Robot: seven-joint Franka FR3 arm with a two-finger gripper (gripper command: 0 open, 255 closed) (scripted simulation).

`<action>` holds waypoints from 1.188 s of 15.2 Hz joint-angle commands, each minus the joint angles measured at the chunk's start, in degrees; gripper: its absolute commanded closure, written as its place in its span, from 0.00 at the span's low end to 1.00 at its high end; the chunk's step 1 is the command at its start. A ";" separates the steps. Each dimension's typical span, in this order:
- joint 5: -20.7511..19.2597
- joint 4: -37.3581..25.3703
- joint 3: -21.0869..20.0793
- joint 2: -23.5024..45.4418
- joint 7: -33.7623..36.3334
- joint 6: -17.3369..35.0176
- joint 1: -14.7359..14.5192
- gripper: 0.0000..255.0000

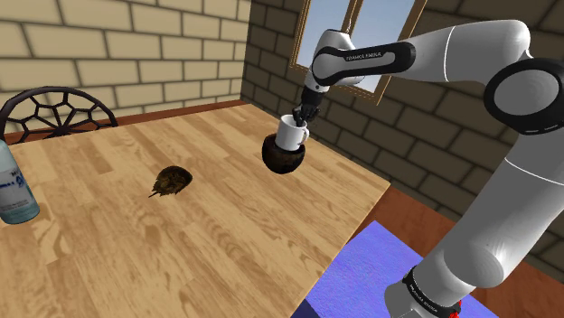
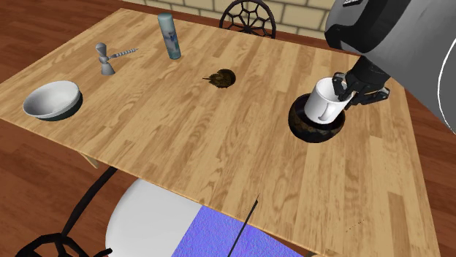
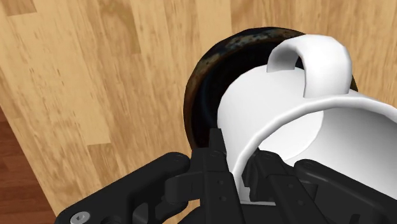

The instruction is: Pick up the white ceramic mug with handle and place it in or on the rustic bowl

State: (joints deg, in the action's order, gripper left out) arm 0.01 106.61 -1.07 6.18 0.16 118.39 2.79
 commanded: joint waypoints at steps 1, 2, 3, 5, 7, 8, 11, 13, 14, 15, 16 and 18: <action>0.00 -0.01 0.00 -0.01 0.00 0.01 0.00 0.00; 0.00 -0.02 0.00 0.00 0.00 0.01 0.00 0.00; 0.00 -0.02 0.00 0.00 -0.01 0.01 0.00 0.00; 0.00 -0.02 0.00 -0.01 -0.01 0.01 0.00 0.00; 0.02 -1.15 0.00 -0.64 -0.01 -1.75 0.01 0.00; 0.03 -2.36 0.00 -1.20 -0.02 -3.52 0.01 0.00; 0.04 -4.76 0.00 -2.02 -0.03 -6.74 0.02 0.00; 0.04 -4.75 0.00 -2.02 -0.03 -6.74 0.02 0.00; 0.04 -4.76 0.00 -2.02 -0.03 -6.74 0.02 0.00; 0.04 -4.76 0.00 -2.02 -0.03 -6.74 0.02 0.00; 0.04 -4.76 0.00 -2.02 -0.03 -6.74 0.02 0.00; 0.04 -4.76 0.00 -2.02 -0.03 -6.74 0.02 0.00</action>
